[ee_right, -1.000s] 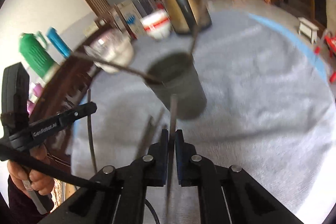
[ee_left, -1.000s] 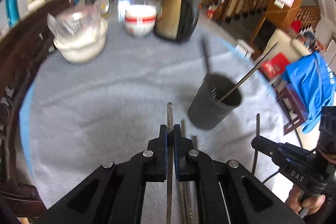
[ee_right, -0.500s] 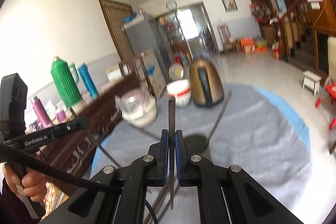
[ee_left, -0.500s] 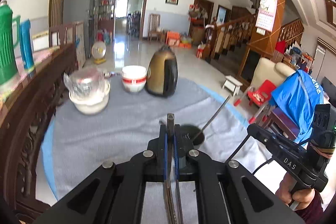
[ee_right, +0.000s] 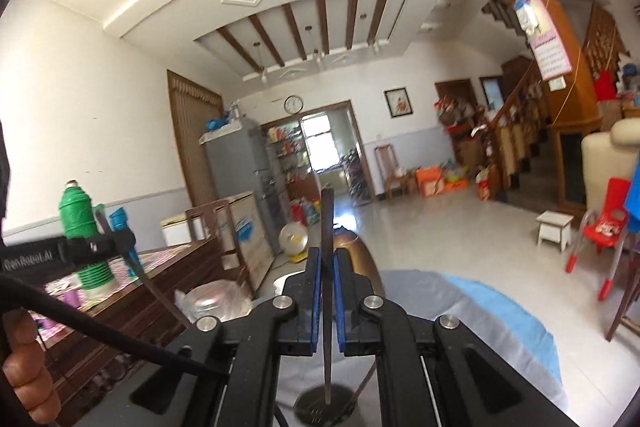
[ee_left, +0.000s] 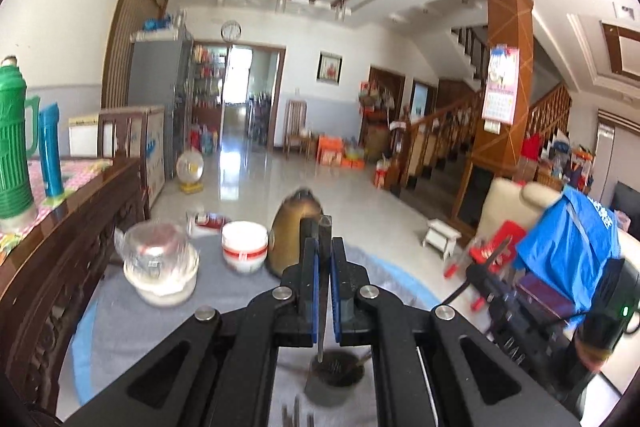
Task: Organize utensils
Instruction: 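Carry the right gripper's chopstick above the holder cup while the left gripper carries its chopstick there, then open the right gripper to drop its chopstick into the cup while the left gripper releases its own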
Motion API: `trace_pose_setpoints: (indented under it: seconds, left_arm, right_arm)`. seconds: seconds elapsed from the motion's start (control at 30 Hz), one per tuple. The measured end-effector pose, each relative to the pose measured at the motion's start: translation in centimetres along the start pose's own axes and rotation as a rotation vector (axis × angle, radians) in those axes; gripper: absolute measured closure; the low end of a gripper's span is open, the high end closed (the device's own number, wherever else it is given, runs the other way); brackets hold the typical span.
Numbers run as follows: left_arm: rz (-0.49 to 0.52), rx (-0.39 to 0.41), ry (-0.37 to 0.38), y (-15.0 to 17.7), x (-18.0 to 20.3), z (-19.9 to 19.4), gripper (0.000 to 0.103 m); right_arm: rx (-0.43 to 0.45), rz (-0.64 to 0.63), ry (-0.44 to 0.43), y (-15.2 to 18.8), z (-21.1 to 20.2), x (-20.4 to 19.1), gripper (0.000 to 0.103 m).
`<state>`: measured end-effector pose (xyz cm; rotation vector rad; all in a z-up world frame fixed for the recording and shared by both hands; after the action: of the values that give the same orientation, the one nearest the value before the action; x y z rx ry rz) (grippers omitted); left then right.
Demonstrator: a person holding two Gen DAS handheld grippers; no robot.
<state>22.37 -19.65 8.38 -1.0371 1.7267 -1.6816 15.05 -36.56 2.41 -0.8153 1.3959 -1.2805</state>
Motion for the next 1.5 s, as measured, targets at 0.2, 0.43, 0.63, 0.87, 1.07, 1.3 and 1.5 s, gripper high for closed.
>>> trace_pose_setpoints:
  seconds: [0.2, 0.43, 0.63, 0.87, 1.07, 1.3, 1.5]
  left_arm:
    - [-0.049, -0.08, -0.018, 3.9, 0.1, 5.0, 0.098]
    - [-0.064, -0.228, -0.081, 9.8, -1.0, 8.8, 0.098]
    - [-0.012, -0.264, -0.089, 11.2, -0.6, 7.9, 0.098]
    - [0.123, -0.237, -0.132, 10.9, 0.3, 4.0, 0.043]
    - [0.238, -0.182, -0.204, 11.1, -0.3, -0.9, 0.027]
    - [0.287, -0.252, -0.26, 14.7, -2.0, -4.8, 0.022]
    - [0.241, -0.385, -0.29, 19.5, -4.4, -6.5, 0.022]
  right_arm:
    - [-0.092, -0.016, 0.003, 3.6, 2.3, -0.6, 0.097]
    - [-0.215, 0.026, 0.015, 6.9, 2.9, 1.3, 0.097]
    - [-0.278, 0.084, 0.028, 8.7, 2.9, 2.8, 0.096]
    - [-0.334, 0.182, 0.016, 9.9, 2.7, 4.2, 0.093]
    - [-0.348, 0.283, -0.015, 10.1, 0.7, 5.4, 0.081]
    - [-0.274, 0.308, -0.037, 9.8, -3.6, 5.8, 0.041]
    - [-0.35, 0.269, -0.098, 12.6, -6.0, 4.4, 0.043]
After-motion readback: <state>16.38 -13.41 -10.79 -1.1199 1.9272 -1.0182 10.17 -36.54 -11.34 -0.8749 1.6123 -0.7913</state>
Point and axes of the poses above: each gripper's, at about its wrist camera, not at the fingertips, and z roughly the way its jaws point, x to its right, y to its underside, the point moved 5 cm from there along z, roughly the way its jaws point, and after that the axes turned 11 degrees about x, right-handed, at the moved point
